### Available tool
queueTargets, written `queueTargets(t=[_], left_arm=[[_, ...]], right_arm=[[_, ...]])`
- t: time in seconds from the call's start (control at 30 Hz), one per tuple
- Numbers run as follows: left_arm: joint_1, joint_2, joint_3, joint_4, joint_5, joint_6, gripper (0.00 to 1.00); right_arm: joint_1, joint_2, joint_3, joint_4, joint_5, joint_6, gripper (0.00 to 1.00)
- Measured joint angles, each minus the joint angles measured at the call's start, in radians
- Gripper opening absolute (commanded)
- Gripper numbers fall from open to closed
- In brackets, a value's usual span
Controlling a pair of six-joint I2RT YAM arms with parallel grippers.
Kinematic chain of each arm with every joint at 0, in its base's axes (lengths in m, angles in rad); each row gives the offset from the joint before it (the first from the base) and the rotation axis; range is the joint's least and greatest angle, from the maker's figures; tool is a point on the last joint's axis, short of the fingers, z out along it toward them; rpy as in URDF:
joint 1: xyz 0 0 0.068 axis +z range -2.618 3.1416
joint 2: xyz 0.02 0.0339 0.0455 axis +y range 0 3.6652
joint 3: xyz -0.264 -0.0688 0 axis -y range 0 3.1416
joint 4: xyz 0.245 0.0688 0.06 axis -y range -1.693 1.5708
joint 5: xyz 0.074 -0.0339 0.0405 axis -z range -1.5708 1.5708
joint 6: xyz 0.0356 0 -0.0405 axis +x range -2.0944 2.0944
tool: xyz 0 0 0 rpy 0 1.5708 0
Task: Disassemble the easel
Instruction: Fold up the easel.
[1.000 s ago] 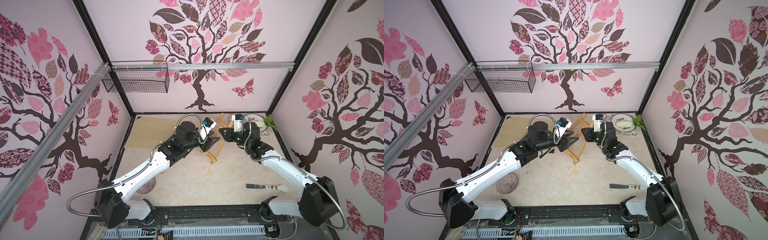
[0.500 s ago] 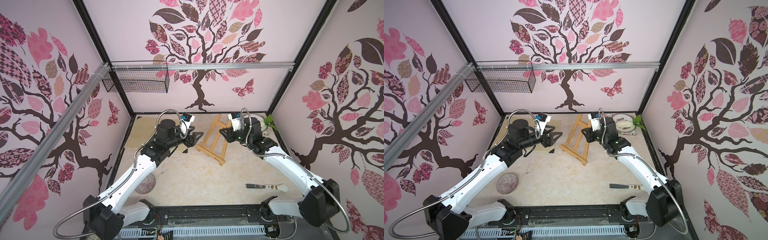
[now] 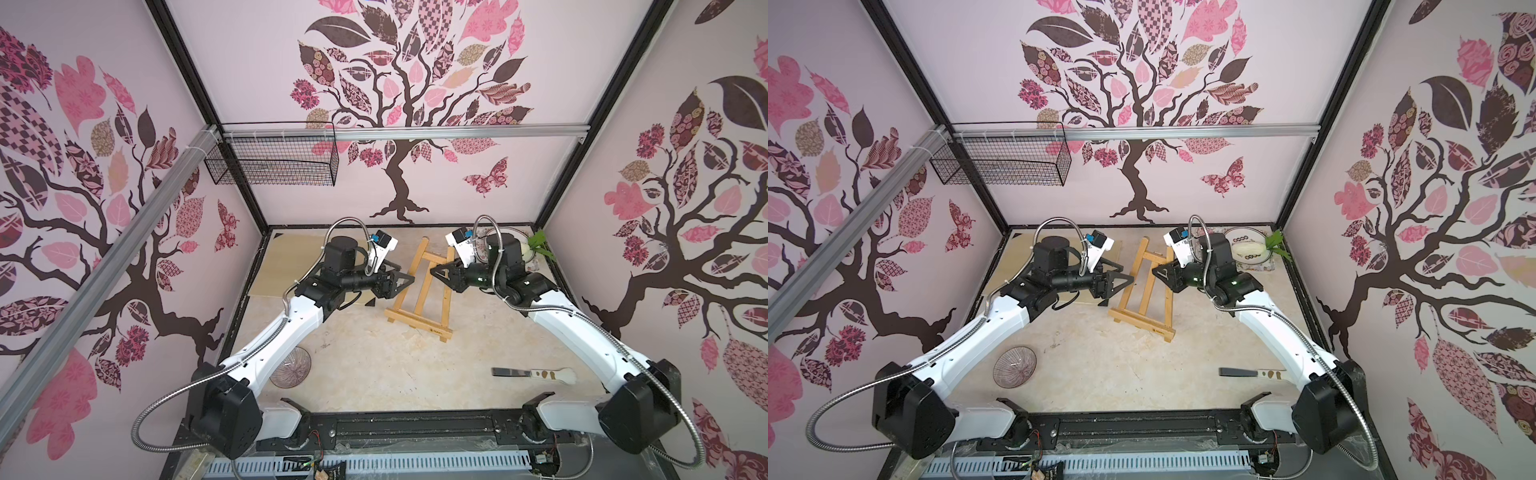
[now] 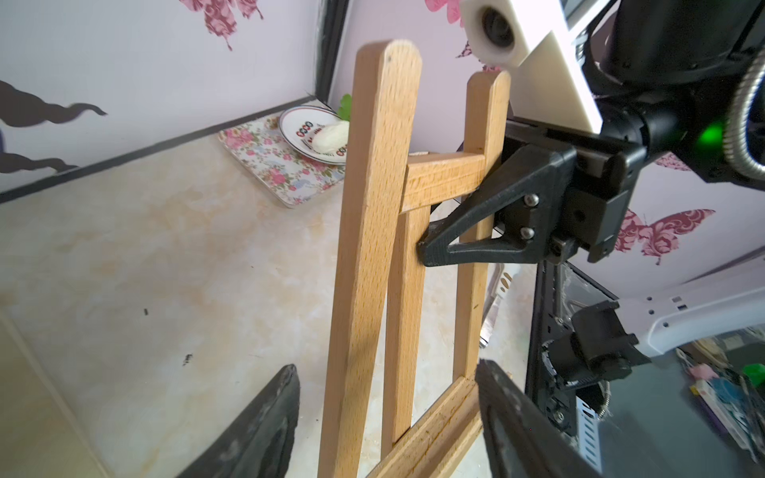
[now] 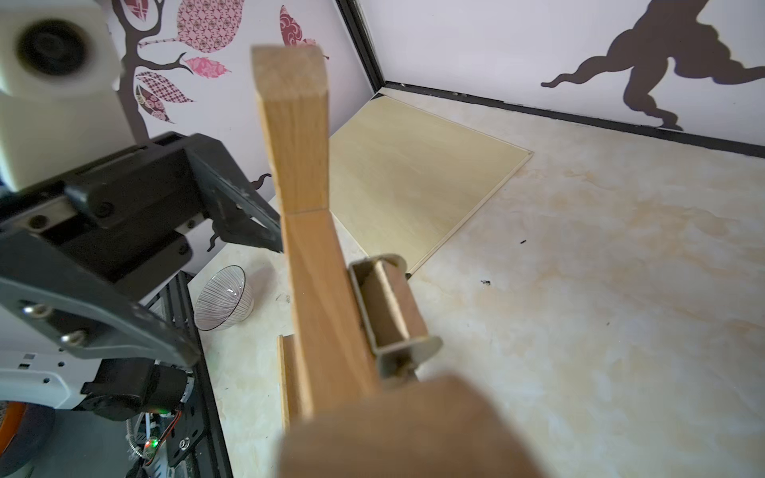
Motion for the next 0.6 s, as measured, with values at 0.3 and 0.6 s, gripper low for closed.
queueTargets(t=[0.3, 0.6], left_arm=[[0.000, 0.099, 0.008, 0.054, 0.164, -0.080, 0.63], [0.000, 0.134, 0.035, 0.112, 0.243, -0.140, 0.47]], right_arm=[[0.000, 0.003, 0.006, 0.012, -0.085, -0.011, 0.06], [0.000, 0.032, 0.010, 0.035, -0.151, -0.010, 0.06]])
